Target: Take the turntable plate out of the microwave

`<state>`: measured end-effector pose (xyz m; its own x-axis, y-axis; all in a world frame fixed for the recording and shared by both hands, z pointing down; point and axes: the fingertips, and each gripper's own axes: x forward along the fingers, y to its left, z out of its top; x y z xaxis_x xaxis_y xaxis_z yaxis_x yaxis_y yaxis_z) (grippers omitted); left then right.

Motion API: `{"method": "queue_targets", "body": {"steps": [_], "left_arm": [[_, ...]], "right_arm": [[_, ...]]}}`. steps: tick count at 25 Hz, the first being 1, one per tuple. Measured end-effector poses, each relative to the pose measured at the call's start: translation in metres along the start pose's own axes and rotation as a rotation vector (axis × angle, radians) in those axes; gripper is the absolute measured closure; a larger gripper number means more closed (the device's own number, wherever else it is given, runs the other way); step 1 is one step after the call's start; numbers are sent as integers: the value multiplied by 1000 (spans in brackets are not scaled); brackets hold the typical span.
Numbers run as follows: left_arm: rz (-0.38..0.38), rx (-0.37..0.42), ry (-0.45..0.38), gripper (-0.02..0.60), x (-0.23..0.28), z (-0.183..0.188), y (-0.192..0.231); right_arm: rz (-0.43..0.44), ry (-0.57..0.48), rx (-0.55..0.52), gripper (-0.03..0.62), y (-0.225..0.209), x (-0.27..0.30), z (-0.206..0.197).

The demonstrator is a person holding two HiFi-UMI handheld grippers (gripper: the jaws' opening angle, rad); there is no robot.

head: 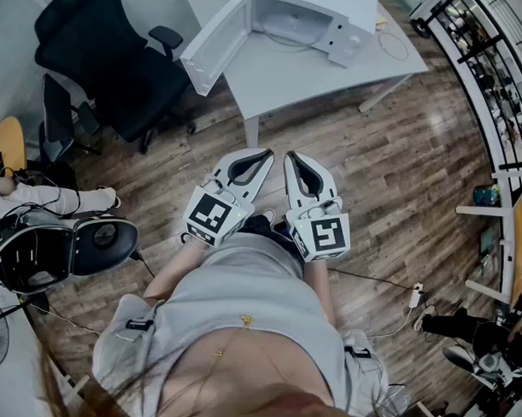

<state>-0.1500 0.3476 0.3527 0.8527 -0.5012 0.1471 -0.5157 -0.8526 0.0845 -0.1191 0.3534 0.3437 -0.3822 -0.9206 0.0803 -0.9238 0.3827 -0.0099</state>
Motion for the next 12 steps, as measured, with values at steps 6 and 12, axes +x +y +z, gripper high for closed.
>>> {"method": "queue_targets", "body": {"steps": [6, 12], "left_arm": [[19, 8, -2, 548, 3, -2, 9], [13, 7, -1, 485, 16, -6, 4]], "right_arm": [[-9, 3, 19, 551, -2, 2, -5], [8, -4, 24, 516, -11, -3, -9]]}}
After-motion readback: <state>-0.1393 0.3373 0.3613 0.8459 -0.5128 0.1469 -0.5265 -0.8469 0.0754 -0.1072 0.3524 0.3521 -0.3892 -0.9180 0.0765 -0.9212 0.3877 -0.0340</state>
